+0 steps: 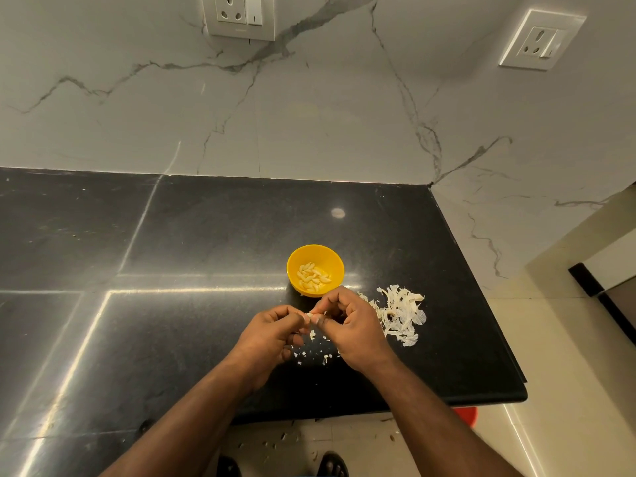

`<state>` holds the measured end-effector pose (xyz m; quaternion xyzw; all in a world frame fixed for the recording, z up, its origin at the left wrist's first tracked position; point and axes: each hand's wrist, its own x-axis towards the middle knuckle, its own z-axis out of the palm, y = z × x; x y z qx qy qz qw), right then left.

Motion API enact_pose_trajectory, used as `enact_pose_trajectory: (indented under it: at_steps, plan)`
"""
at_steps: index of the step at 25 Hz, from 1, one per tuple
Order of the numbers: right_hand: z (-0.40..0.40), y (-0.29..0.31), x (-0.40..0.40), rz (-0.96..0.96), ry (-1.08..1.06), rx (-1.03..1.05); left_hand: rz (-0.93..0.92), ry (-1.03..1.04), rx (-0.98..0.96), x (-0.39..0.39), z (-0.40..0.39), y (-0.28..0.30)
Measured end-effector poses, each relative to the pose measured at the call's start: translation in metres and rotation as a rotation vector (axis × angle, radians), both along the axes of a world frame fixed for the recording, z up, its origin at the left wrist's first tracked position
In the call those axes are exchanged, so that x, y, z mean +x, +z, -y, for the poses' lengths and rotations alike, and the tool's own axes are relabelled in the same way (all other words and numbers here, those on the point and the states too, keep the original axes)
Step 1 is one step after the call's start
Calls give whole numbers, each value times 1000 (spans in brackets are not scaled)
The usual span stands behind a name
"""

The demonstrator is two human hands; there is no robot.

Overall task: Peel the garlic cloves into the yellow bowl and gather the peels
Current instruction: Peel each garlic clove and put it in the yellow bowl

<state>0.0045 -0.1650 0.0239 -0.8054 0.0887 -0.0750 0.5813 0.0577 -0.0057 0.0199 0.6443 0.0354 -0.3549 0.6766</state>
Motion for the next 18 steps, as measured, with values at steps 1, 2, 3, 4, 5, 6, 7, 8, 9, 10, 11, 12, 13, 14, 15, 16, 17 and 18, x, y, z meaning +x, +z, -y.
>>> enact_pose_trajectory:
  at_steps: [1, 2, 3, 4, 5, 6, 7, 8, 9, 10, 11, 12, 13, 14, 15, 16, 17, 18]
  plan:
    - [0, 0, 0, -5, -8, 10, 19, 15, 15, 0, 0, 0]
    - [0, 0, 0, -16, -16, 23, 48, 24, 36, 0, -1, 0]
    - [0, 0, 0, -33, -25, 34, 81, 25, 55, 0, -2, 0]
    - [0, 0, 0, -49, -38, 45, 113, 20, 69, 0, -3, 1]
    - [1, -1, 0, -62, -53, 63, 145, 13, 78, -1, -4, 1]
    - [1, -1, 0, -74, -66, 83, 182, 7, 85, -1, -4, 1]
    - [1, -2, 1, -84, -74, 99, 225, 5, 95, -2, -5, 0]
    - [1, -3, 1, -92, -78, 109, 274, 9, 110, -3, -4, 0]
    - [1, -3, 2, -99, -79, 113, 321, 17, 129, -4, -4, -1]
    - [1, -4, 2, -106, -79, 114, 361, 26, 147, -4, -3, -2]
    - [1, -4, 2, -114, -75, 114, 392, 32, 163, -4, -2, -3]
    - [1, -5, 3, -121, -71, 120, 418, 32, 177, -5, -2, -3]
    - [1, -5, 3, -129, -68, 132, 442, 29, 194, -5, -2, -4]
    - [0, -4, 3, -138, -69, 148, 469, 21, 217, -6, -2, -4]
    - [-1, -4, 3, -147, -71, 159, 497, 11, 245, -7, -3, -3]
    - [-2, -3, 3, -156, -72, 161, 524, 0, 277, -7, -4, -3]
    - [-2, -3, 3, -165, -70, 154, 547, -12, 306, -8, -4, -2]
    - [-2, -3, 3, -174, -68, 144, 566, -23, 327, -8, -5, -2]
